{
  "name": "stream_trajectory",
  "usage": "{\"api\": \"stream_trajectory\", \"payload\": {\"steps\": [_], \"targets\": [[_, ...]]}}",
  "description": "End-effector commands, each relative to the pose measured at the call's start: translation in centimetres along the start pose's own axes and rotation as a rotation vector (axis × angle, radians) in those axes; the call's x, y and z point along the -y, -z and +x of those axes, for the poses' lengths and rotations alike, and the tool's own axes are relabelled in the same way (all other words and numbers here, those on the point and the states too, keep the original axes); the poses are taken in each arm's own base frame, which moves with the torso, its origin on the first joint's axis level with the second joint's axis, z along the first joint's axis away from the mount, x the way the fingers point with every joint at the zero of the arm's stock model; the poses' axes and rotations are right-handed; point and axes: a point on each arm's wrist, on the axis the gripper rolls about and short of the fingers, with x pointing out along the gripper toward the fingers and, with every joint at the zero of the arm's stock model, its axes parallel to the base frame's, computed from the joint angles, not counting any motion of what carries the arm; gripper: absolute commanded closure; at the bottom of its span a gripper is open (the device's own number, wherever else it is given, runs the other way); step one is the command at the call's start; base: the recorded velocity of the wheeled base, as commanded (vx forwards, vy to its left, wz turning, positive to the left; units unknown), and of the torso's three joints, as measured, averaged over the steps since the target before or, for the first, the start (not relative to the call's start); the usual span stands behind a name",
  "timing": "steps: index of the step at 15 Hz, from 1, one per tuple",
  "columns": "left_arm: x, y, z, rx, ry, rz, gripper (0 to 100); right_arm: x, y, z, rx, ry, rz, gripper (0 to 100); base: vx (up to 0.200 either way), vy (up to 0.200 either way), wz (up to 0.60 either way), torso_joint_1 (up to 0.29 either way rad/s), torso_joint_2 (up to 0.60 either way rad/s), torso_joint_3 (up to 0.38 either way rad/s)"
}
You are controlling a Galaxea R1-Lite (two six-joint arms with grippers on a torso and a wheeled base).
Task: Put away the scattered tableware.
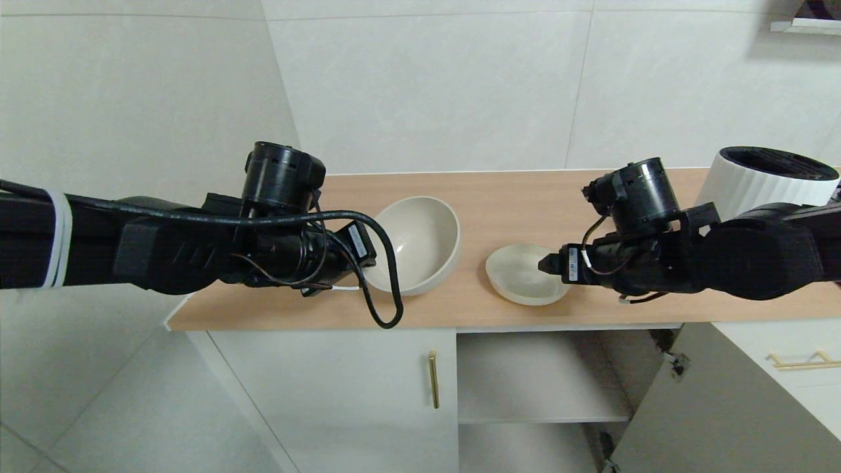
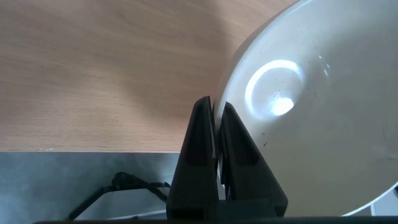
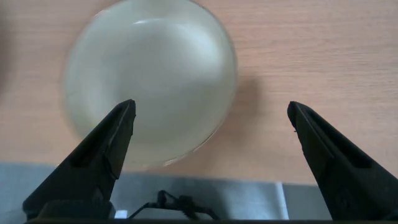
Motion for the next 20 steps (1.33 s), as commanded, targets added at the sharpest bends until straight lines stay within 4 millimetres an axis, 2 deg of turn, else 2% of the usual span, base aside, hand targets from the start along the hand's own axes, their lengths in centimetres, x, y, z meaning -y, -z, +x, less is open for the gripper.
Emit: {"api": "stream_trajectory", "payload": {"steps": [1, 2, 6, 11, 12, 20], "targets": [[0.1, -0.1, -0.2, 0.004, 0.004, 0.000, 100, 0.3, 0.7, 2.3, -0.033, 0.029, 0.000, 0, 0.000, 0.000, 0.00, 0.000, 0.00, 0.000], [0.1, -0.1, -0.2, 0.004, 0.004, -0.002, 100, 0.4, 0.8, 3.1, -0.023, 0.032, 0.007, 0, 0.000, 0.000, 0.00, 0.000, 0.00, 0.000], [0.0, 0.0, -0.1, 0.003, 0.002, -0.002, 100, 0.9, 0.9, 4.3, -0.034, 0.053, 0.015, 0, 0.000, 0.000, 0.00, 0.000, 0.00, 0.000], [0.0, 0.0, -0.1, 0.003, 0.002, -0.002, 100, 0.9, 0.9, 4.4, -0.034, 0.051, 0.017, 0, 0.000, 0.000, 0.00, 0.000, 0.00, 0.000], [0.0, 0.0, -0.1, 0.003, 0.002, -0.002, 100, 0.9, 0.9, 4.4, -0.034, 0.051, 0.019, 100, 0.000, 0.000, 0.00, 0.000, 0.00, 0.000], [0.1, -0.1, -0.2, 0.004, 0.004, -0.002, 100, 0.9, 0.5, 4.0, -0.015, 0.043, 0.038, 100, 0.000, 0.000, 0.00, 0.000, 0.00, 0.000]]}}
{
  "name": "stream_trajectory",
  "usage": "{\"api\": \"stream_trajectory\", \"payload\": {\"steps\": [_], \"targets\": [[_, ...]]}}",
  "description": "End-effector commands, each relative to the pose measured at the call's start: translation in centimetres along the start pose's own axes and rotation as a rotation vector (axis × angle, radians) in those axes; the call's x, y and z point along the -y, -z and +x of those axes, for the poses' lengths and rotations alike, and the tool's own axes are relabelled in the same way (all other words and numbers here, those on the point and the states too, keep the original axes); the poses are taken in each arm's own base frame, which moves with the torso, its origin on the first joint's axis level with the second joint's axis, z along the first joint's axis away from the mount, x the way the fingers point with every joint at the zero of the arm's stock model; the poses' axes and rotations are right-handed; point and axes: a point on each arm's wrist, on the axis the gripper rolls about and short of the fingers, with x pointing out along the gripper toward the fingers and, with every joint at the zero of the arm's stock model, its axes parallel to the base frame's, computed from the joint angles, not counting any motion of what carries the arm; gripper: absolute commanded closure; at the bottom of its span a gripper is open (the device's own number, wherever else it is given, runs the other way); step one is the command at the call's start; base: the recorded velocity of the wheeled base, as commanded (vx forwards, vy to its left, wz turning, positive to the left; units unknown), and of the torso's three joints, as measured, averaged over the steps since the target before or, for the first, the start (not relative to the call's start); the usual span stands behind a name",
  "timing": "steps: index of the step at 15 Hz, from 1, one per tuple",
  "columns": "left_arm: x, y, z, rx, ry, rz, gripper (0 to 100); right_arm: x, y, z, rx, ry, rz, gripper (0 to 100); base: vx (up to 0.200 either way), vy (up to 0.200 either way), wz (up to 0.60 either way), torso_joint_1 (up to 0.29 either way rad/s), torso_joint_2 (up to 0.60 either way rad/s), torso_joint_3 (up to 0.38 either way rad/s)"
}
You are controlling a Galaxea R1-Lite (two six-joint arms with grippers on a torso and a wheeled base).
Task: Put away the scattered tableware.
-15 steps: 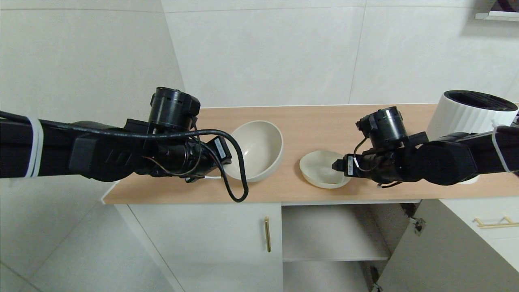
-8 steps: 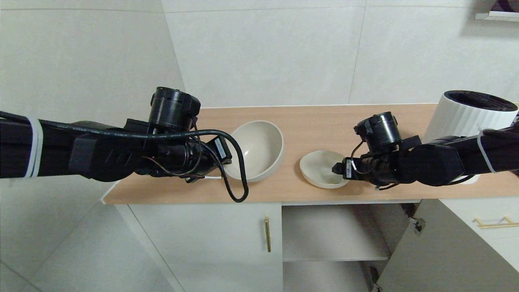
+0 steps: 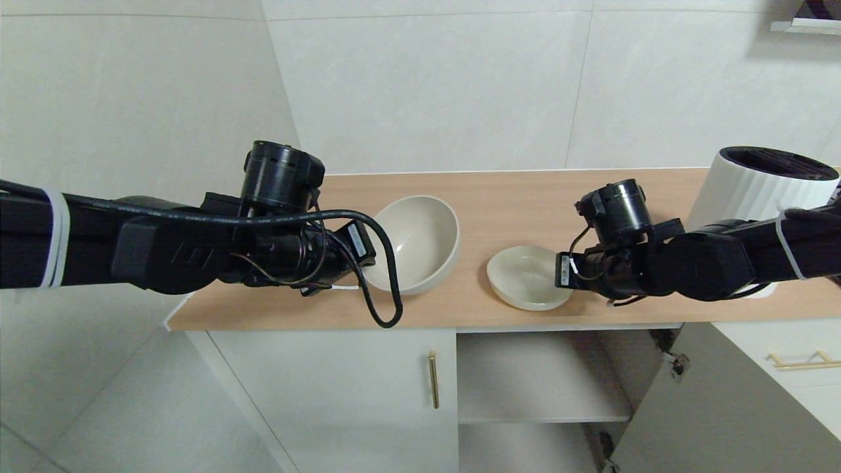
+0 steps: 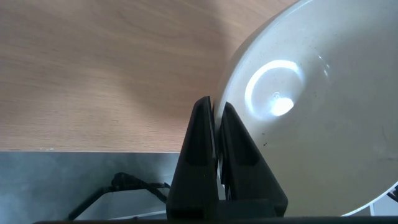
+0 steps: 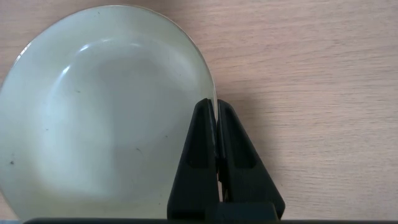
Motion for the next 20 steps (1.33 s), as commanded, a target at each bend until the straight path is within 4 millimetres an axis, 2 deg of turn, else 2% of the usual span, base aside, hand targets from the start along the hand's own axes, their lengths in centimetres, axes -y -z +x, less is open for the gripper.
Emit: {"api": "stream_trajectory", "payload": {"steps": [1, 4, 8, 9, 10, 11, 12, 15, 18, 20], "targets": [[0.0, 0.0, -0.1, 0.003, 0.003, 0.000, 100, 0.0, -0.2, -0.2, 0.006, -0.002, 0.001, 100, 0.000, 0.000, 0.00, 0.000, 0.00, 0.000], [0.0, 0.0, -0.6, -0.010, -0.007, 0.002, 100, 0.1, -0.4, -0.7, 0.013, -0.010, 0.004, 100, 0.000, 0.000, 0.00, 0.000, 0.00, 0.000], [-0.4, 0.5, -2.1, -0.023, -0.012, 0.025, 100, 0.3, -1.2, -2.9, 0.023, -0.078, 0.031, 100, 0.000, 0.000, 0.00, 0.000, 0.00, 0.000], [-0.6, 0.7, -3.6, -0.022, 0.001, 0.041, 100, 0.7, -1.5, -4.8, 0.004, -0.135, 0.035, 100, 0.000, 0.000, 0.00, 0.000, 0.00, 0.000], [-0.6, 0.7, -3.6, -0.022, 0.001, 0.041, 100, 0.7, -1.5, -4.8, 0.004, -0.135, 0.035, 100, 0.000, 0.000, 0.00, 0.000, 0.00, 0.000], [-1.3, 1.7, -5.3, -0.044, 0.015, 0.075, 100, 1.4, -1.1, -7.3, -0.036, -0.214, 0.036, 100, 0.000, 0.000, 0.00, 0.000, 0.00, 0.000], [-1.5, 1.9, -5.7, -0.050, 0.018, 0.086, 100, 1.6, -0.8, -7.6, -0.046, -0.231, 0.033, 100, 0.000, 0.000, 0.00, 0.000, 0.00, 0.000], [-2.4, 3.1, -8.7, -0.051, 0.045, 0.148, 100, 2.9, 0.4, -10.4, -0.058, -0.272, 0.036, 100, 0.000, 0.000, 0.00, 0.000, 0.00, 0.000], [-3.2, 4.6, -10.1, -0.071, 0.045, 0.171, 100, 4.3, 2.0, -13.0, -0.063, -0.280, 0.046, 100, 0.000, 0.000, 0.00, 0.000, 0.00, 0.000], [-3.3, 5.3, -10.2, -0.091, 0.048, 0.179, 100, 4.7, 2.9, -13.6, -0.069, -0.286, 0.037, 100, 0.000, 0.000, 0.00, 0.000, 0.00, 0.000]]}}
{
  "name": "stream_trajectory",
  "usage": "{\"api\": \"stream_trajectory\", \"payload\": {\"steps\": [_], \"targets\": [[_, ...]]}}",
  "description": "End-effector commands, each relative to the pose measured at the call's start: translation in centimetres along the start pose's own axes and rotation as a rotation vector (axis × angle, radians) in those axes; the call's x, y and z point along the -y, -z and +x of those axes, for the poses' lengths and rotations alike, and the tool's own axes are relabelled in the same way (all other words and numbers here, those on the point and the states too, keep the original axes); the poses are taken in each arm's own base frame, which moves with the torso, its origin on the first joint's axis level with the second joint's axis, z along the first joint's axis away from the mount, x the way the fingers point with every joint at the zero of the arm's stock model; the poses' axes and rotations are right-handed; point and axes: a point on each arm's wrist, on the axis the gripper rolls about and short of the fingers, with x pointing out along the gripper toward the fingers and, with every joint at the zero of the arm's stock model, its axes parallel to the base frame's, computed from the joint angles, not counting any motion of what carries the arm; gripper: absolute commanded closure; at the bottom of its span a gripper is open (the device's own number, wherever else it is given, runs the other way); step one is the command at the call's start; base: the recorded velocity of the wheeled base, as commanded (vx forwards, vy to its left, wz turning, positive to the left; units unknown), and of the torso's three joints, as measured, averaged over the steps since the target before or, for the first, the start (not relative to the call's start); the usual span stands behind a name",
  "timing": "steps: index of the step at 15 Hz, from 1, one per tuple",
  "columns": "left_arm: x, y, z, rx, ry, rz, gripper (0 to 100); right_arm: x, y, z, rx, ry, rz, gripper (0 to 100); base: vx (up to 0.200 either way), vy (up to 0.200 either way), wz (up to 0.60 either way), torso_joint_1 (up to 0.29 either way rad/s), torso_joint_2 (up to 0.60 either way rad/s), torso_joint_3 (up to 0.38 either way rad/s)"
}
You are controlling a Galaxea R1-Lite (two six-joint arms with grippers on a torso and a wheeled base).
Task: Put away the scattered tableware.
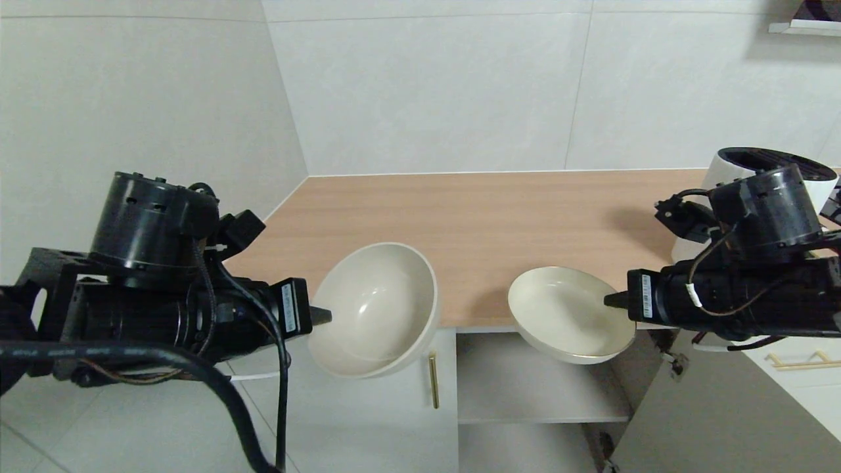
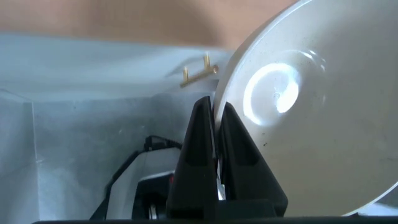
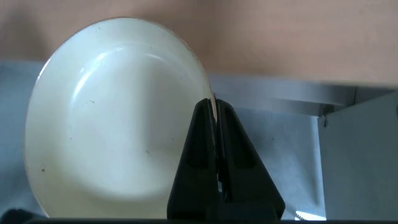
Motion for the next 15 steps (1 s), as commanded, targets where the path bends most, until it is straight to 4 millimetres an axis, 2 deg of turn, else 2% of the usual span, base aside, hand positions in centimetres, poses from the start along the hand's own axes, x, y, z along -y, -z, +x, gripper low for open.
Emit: {"api": "stream_trajectory", "payload": {"steps": [1, 7, 10, 15], "targets": [[0.0, 0.7, -0.7, -0.006, 0.010, 0.008, 100, 0.4, 0.9, -1.8, 0.024, -0.014, -0.009, 100, 0.000, 0.000, 0.00, 0.000, 0.00, 0.000], [-0.1, 1.1, 0.8, -0.052, -0.010, 0.010, 100, 0.8, 1.8, -1.2, -0.003, 0.001, -0.057, 100, 0.000, 0.000, 0.00, 0.000, 0.00, 0.000], [-0.1, 1.2, 1.4, -0.064, -0.024, 0.008, 100, 0.8, 1.8, -0.9, -0.011, 0.006, -0.058, 100, -0.200, 0.000, 0.00, 0.006, 0.00, 0.004], [-0.1, 1.2, 1.4, -0.062, -0.024, 0.010, 100, 0.8, 1.9, -0.7, -0.016, 0.009, -0.058, 100, 0.000, 0.000, 0.00, 0.000, 0.00, 0.000]]}}
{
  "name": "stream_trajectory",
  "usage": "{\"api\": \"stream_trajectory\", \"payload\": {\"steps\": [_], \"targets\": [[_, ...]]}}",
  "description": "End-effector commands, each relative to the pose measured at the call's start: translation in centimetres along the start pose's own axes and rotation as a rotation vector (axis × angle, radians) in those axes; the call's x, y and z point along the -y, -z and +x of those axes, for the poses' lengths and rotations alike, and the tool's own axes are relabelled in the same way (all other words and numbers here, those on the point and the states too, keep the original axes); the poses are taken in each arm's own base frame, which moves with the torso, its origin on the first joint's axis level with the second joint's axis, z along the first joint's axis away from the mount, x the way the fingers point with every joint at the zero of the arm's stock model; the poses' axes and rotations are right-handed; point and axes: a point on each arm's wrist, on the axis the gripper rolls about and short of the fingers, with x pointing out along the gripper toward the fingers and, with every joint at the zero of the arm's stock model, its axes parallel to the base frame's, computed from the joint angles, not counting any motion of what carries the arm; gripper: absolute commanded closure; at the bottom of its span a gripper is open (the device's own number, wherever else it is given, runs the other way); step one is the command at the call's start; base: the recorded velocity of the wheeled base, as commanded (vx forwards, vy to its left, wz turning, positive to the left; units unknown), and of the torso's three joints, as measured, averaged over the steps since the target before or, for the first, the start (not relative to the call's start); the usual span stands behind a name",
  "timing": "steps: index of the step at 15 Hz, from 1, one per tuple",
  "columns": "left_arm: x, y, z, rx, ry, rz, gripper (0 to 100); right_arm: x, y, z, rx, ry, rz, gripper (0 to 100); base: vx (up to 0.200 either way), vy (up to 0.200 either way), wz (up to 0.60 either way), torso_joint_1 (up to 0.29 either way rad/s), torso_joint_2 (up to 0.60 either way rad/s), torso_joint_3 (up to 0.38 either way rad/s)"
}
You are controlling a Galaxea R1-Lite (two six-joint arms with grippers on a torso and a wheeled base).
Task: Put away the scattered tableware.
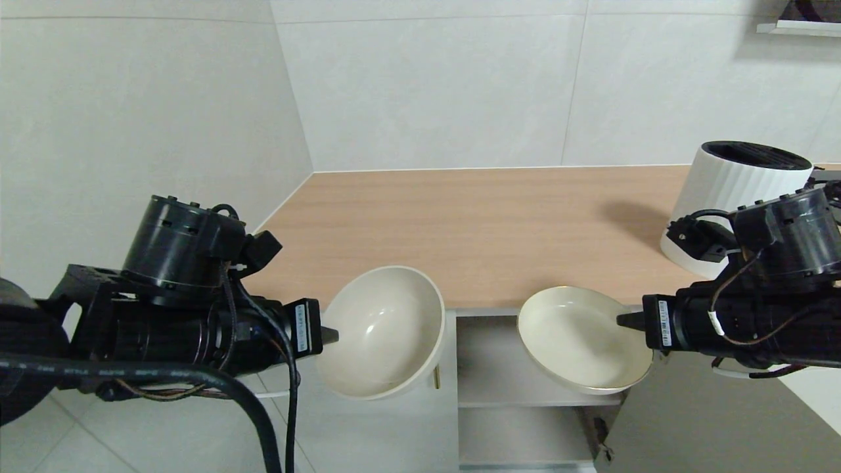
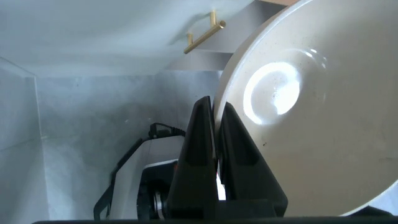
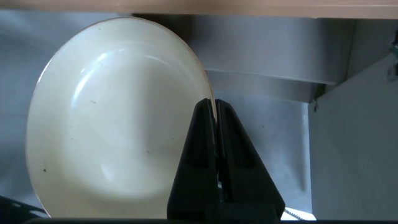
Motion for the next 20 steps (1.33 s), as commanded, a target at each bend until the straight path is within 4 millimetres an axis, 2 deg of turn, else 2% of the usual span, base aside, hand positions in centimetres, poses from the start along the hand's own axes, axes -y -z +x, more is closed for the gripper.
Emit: {"api": "stream_trajectory", "payload": {"steps": [1, 7, 13, 20], "targets": [[0.0, 0.0, 0.2, -0.005, -0.002, 0.000, 100, 0.0, 0.1, 0.3, -0.010, 0.003, -0.001, 100, 0.000, 0.000, 0.00, 0.000, 0.00, 0.000], [0.0, 0.1, 0.2, -0.008, -0.002, 0.003, 100, 0.1, 0.3, 1.3, -0.035, 0.017, 0.000, 100, 0.000, 0.000, 0.00, 0.000, 0.00, 0.000], [0.0, 0.1, 0.2, -0.007, -0.001, 0.003, 100, 0.1, 0.4, 1.3, -0.040, 0.018, -0.013, 100, 0.000, 0.000, 0.00, 0.000, 0.00, 0.000], [0.0, 0.1, 0.2, -0.005, -0.001, 0.003, 100, 0.2, 0.5, 1.4, -0.044, 0.020, -0.013, 100, 0.000, 0.000, 0.00, -0.156, 0.39, 0.226]]}}
